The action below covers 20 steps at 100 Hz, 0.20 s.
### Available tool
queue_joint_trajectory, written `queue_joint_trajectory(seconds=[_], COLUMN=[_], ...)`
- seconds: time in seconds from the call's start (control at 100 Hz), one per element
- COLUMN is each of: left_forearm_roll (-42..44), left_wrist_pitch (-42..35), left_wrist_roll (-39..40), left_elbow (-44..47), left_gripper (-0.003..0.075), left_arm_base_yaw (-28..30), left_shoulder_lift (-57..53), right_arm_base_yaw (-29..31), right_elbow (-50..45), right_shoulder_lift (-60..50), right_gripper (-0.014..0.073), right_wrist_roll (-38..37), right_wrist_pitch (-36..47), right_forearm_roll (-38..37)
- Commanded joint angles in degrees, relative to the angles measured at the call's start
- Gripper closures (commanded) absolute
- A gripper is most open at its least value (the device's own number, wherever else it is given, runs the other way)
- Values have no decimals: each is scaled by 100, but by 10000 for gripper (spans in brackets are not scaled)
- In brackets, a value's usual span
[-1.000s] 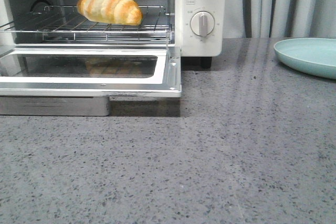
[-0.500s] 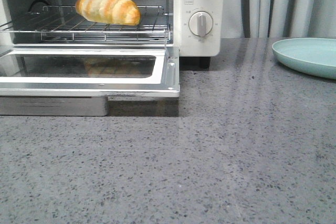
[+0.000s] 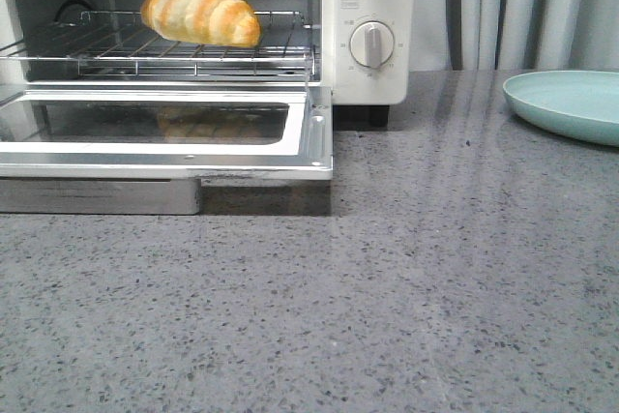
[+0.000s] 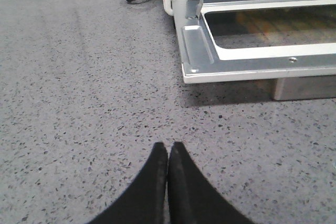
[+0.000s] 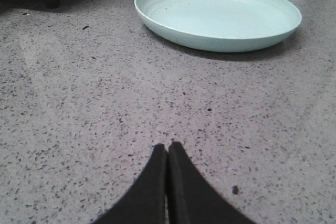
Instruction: Put bread in oven
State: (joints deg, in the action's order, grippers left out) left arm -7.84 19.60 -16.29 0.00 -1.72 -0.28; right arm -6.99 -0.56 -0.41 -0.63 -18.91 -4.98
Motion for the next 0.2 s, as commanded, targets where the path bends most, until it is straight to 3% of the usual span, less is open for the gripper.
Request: queue_joint_trajectory(seconds=[0.0,0.19], left_forearm_roll=[-25,-25], left_wrist_pitch=[-318,-318], left_wrist_roll=[69,69], left_elbow=[137,137], left_gripper=[741,741], left_arm_base_yaw=[23,23], left_shoulder_lift=[-165,-165], right_arm_base_yaw=[35,35], right_elbow=[-74,-74], right_shoulder_lift=[-131,-131], right_gripper=[670,670], right_wrist_roll=[63,63], right_wrist_pitch=[159,159], right_forearm_roll=[-44,-44])
